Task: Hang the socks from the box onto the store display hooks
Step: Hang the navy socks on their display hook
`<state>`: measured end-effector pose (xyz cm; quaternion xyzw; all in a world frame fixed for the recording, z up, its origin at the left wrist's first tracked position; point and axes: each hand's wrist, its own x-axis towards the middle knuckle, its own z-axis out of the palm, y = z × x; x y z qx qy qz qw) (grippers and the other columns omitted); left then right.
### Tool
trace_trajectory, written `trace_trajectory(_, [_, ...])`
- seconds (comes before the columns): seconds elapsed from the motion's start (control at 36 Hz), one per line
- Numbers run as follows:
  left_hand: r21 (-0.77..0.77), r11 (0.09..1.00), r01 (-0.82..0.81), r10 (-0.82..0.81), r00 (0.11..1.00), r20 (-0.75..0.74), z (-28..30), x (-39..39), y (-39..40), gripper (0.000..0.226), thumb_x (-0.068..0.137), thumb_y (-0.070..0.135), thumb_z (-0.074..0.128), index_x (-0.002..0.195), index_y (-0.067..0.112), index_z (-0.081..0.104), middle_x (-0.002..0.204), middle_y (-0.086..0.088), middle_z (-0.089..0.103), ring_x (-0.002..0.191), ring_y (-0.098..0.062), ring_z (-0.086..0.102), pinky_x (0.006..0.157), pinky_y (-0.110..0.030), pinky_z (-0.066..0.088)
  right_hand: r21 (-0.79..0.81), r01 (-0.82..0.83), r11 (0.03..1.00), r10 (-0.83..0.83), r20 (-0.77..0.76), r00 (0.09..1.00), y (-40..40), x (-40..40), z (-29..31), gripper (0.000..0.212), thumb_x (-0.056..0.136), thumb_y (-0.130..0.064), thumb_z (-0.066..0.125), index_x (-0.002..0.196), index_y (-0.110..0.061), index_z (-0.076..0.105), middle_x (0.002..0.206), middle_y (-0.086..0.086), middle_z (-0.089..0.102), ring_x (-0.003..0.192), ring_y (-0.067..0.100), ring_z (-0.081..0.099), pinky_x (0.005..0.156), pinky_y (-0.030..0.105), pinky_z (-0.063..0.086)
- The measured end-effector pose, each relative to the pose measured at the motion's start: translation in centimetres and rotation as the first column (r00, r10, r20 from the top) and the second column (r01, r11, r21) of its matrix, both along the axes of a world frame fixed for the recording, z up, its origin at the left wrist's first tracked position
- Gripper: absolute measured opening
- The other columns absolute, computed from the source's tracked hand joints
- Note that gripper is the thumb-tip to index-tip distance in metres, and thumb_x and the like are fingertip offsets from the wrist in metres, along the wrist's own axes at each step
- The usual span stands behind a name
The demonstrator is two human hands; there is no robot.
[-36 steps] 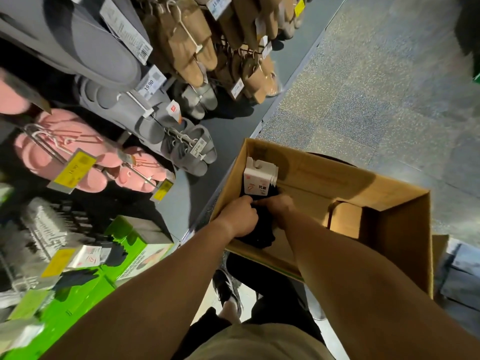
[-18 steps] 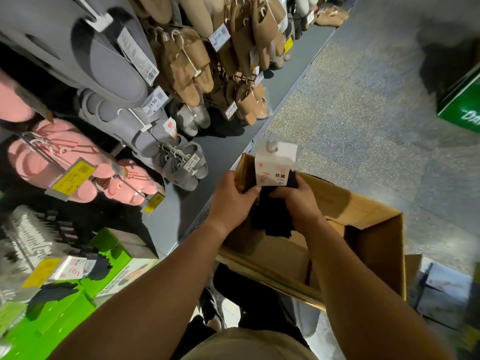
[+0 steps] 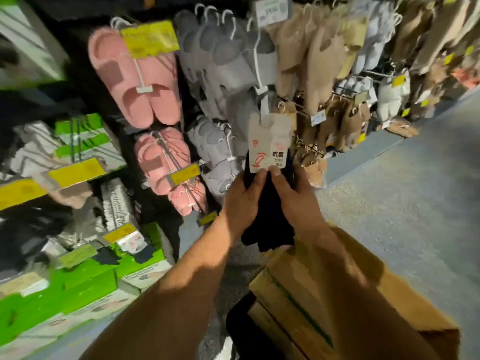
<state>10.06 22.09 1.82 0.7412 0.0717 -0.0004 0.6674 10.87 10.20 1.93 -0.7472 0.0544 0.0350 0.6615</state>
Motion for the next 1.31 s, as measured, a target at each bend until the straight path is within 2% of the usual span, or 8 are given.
trace_trajectory(0.14, [-0.125, 0.972, -0.199, 0.21, 0.974, 0.082, 2.8, -4.4, 10.9, 0.025, 0.105, 0.009, 0.048, 0.127, 0.003, 0.06, 0.119, -0.003, 0.063, 0.076, 0.011, 0.064, 0.071, -0.002, 0.046, -0.245, -0.133, 0.96, 0.17, 0.137, 0.976, 12.3, -2.3, 2.4, 0.038, 0.098, -0.048, 0.051, 0.117, -0.016, 0.05, 0.11, -0.003, 0.064, 0.103, 0.019, 0.063, 0.075, 0.027, 0.046])
trace_trajectory(0.31, [-0.038, 0.882, -0.47, 0.47, 0.871, 0.14, 3.4, -14.9, 25.4, 0.024, 0.102, 0.035, 0.057, 0.123, 0.028, 0.064, 0.112, 0.015, 0.071, 0.1, 0.008, 0.066, 0.093, -0.017, 0.049, -0.378, -0.301, 0.876, 0.402, 0.227, 0.887, 27.7, -9.8, 4.1, 0.041, 0.102, -0.04, 0.047, 0.123, -0.005, 0.05, 0.098, 0.007, 0.061, 0.086, 0.024, 0.056, 0.058, 0.023, 0.032])
trace_trajectory(0.42, [-0.024, 0.802, -0.596, 0.593, 0.792, 0.147, 4.1, -24.1, 34.1, 0.037, 0.102, 0.039, 0.056, 0.127, 0.013, 0.063, 0.119, 0.002, 0.071, 0.103, -0.006, 0.069, 0.082, -0.013, 0.051, -0.515, -0.439, 0.737, 0.59, 0.172, 0.789, 37.7, -16.5, 3.2, 0.055, 0.102, -0.043, 0.028, 0.145, -0.012, 0.039, 0.131, 0.006, 0.049, 0.116, 0.027, 0.05, 0.074, 0.015, 0.024])
trace_trajectory(0.64, [0.048, 0.531, -0.846, 0.834, 0.531, 0.15, 4.1, -41.8, 48.6, 0.031, 0.101, 0.037, 0.059, 0.123, 0.017, 0.066, 0.111, 0.004, 0.074, 0.099, -0.009, 0.07, 0.079, -0.025, 0.055, -0.32, -0.65, 0.69, 0.718, 0.182, 0.672, 54.7, -33.2, 4.9, 0.041, 0.101, -0.039, 0.05, 0.119, -0.003, 0.053, 0.119, 0.024, 0.062, 0.112, 0.039, 0.056, 0.073, 0.032, 0.03])
trace_trajectory(0.75, [0.077, 0.412, -0.908, 0.894, 0.419, 0.16, 4.9, -48.8, 54.1, 0.025, 0.101, 0.038, 0.058, 0.117, 0.02, 0.065, 0.098, 0.015, 0.07, 0.083, 0.011, 0.065, 0.067, -0.011, 0.047, -0.267, -0.754, 0.6, 0.8, 0.195, 0.568, 60.9, -39.9, 6.0, 0.027, 0.101, -0.041, 0.049, 0.107, -0.015, 0.051, 0.097, 0.004, 0.06, 0.1, 0.033, 0.058, 0.064, 0.029, 0.026])
trace_trajectory(0.86, [0.056, 0.329, -0.943, 0.926, 0.334, 0.179, 5.1, -54.6, 58.9, 0.028, 0.101, 0.042, 0.057, 0.121, 0.027, 0.068, 0.109, 0.012, 0.075, 0.098, -0.002, 0.07, 0.086, -0.027, 0.056, -0.283, -0.817, 0.502, 0.865, 0.188, 0.466, 67.1, -45.0, 6.4, 0.025, 0.1, -0.046, 0.049, 0.101, -0.02, 0.048, 0.082, -0.01, 0.051, 0.069, 0.014, 0.05, 0.054, 0.023, 0.034])
trace_trajectory(1.11, [0.072, 0.176, -0.982, 0.967, 0.186, 0.172, 5.6, -66.5, 72.2, 0.021, 0.1, 0.05, 0.054, 0.115, 0.041, 0.065, 0.107, 0.014, 0.074, 0.097, -0.006, 0.071, 0.09, -0.042, 0.057, -0.277, -0.894, 0.352, 0.932, 0.186, 0.31, 83.1, -56.5, 6.1, 0.031, 0.098, -0.049, 0.048, 0.104, -0.019, 0.049, 0.094, 0.0, 0.058, 0.083, 0.025, 0.055, 0.06, 0.033, 0.036])
trace_trajectory(1.31, [-0.002, 0.107, -0.994, 0.976, 0.105, 0.19, 7.0, -76.2, 82.0, 0.015, 0.104, 0.033, 0.054, 0.115, 0.036, 0.063, 0.099, 0.025, 0.069, 0.084, 0.018, 0.063, 0.066, -0.002, 0.044, -0.24, -0.94, 0.242, 0.964, 0.17, 0.205, 93.8, -66.2, 7.2, 0.027, 0.098, -0.048, 0.049, 0.103, -0.021, 0.048, 0.089, -0.004, 0.057, 0.074, 0.016, 0.054, 0.058, 0.024, 0.039])
